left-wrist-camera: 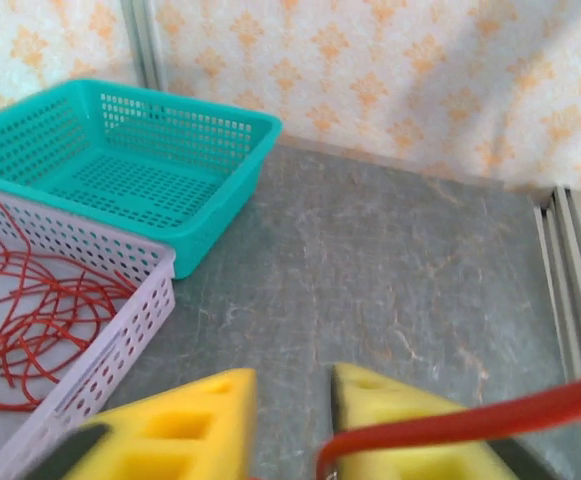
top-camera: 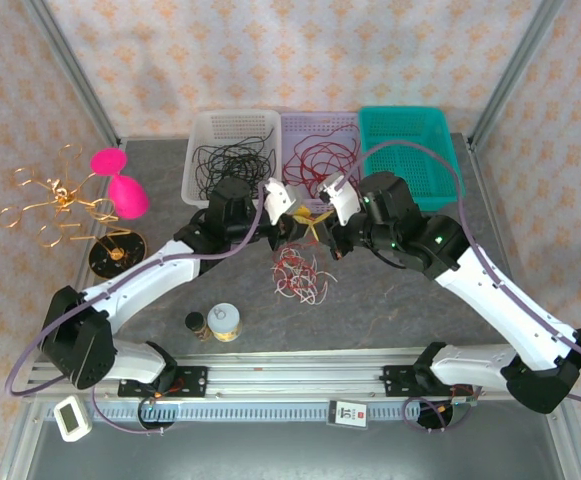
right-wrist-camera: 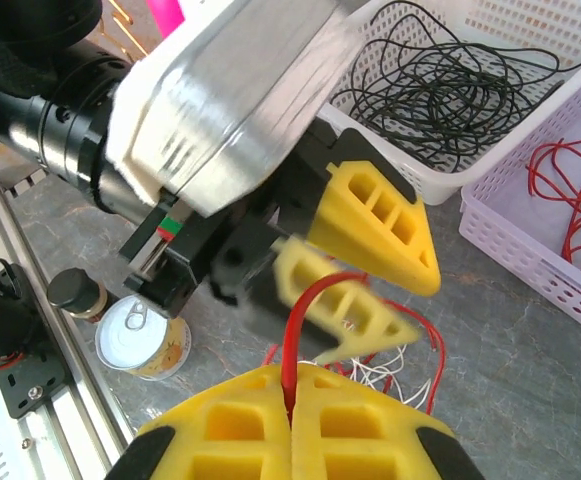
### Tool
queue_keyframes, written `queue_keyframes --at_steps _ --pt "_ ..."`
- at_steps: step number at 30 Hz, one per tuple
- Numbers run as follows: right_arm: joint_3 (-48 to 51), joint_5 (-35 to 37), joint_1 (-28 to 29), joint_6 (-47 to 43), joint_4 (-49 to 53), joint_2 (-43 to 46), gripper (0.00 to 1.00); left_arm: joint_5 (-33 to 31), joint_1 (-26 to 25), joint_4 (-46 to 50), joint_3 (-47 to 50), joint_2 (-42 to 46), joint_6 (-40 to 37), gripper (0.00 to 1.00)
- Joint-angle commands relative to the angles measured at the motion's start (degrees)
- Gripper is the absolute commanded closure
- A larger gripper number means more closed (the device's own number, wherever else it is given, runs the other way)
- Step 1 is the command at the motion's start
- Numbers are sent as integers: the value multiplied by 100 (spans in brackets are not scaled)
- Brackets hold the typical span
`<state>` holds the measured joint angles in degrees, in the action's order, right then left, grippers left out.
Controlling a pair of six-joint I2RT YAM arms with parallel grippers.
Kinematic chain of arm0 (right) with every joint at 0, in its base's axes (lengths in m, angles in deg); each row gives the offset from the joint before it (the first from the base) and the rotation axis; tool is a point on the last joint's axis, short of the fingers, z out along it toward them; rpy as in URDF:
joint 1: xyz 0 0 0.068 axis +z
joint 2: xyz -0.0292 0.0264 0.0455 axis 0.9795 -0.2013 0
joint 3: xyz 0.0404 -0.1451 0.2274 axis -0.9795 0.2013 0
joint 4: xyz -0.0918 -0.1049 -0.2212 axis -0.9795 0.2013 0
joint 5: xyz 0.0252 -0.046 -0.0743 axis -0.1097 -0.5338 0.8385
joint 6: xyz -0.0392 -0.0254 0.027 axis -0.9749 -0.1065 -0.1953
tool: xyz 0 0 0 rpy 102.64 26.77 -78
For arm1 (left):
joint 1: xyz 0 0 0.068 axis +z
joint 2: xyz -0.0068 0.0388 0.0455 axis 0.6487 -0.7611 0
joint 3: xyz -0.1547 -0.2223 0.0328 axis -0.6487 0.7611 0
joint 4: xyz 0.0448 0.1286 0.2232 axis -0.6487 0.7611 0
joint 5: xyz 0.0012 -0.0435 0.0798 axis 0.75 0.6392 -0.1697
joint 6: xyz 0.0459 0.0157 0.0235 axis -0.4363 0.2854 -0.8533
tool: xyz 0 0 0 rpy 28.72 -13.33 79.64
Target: Untangle the cables
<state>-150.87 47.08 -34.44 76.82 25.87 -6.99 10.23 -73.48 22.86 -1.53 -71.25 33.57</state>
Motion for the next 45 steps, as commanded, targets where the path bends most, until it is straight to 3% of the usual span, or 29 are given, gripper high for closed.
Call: queue_keyframes --at_steps 1,3,6,8,9,11,13,17,19,22,26,31,34,36,40,42,45 --pt "-247 84 7 -110 37 148 100 -545 -28 -982 85 16 99 100" --pt "-155 919 9 18 -124 259 88 -866 -22 -1401 297 174 241 100" --pt "218 2301 4 172 -591 458 89 -901 -25 -1988 661 485 416 100" --pt "502 2436 9 250 -1067 551 91 -843 -27 -2118 729 604 539 100" --pt "624 2319 7 301 -1333 578 88 -843 -27 -2133 722 642 597 100" --pt "895 1990 5 432 -1828 602 55 -951 -27 -2146 711 771 728 100" --pt "1046 1763 4 489 -2027 608 38 -1225 -28 -2241 733 951 962 100" --pt "1681 2175 -55 696 -2395 1103 26 -2112 -27 -2525 847 1380 1506 100" --pt "2151 1766 -147 784 -2758 1543 16 -2315 -19 -2517 815 1496 1768 100" --pt "3204 416 -176 1024 -4379 2077 2 -2101 -27 -2465 678 1511 2136 100" --pt "3806 -1065 -159 1276 -6567 1513 1 -1754 -27 -2695 601 1484 2880 100" --pt "3180 -1786 -114 832 -7123 163 7 -1800 -38 -2523 542 1597 3247 100" --pt "2868 -1525 -114 511 -6948 -506 16 -1782 -41 -2309 443 1683 3312 100" --pt "2801 -1297 -129 425 -6915 -796 32 -1801 -53 -2144 333 1724 3290 100" --pt "2994 -1022 -140 581 -6920 -1160 78 -1877 -54 -1863 58 1782 3156 100" --pt "3247 -847 -140 741 -6933 -1238 90 -1927 -53 -1649 -183 1768 3029 100" --pt "3835 -692 -140 1039 -7105 -1273 100 -2024 -54 -1328 -571 1685 2798 100"
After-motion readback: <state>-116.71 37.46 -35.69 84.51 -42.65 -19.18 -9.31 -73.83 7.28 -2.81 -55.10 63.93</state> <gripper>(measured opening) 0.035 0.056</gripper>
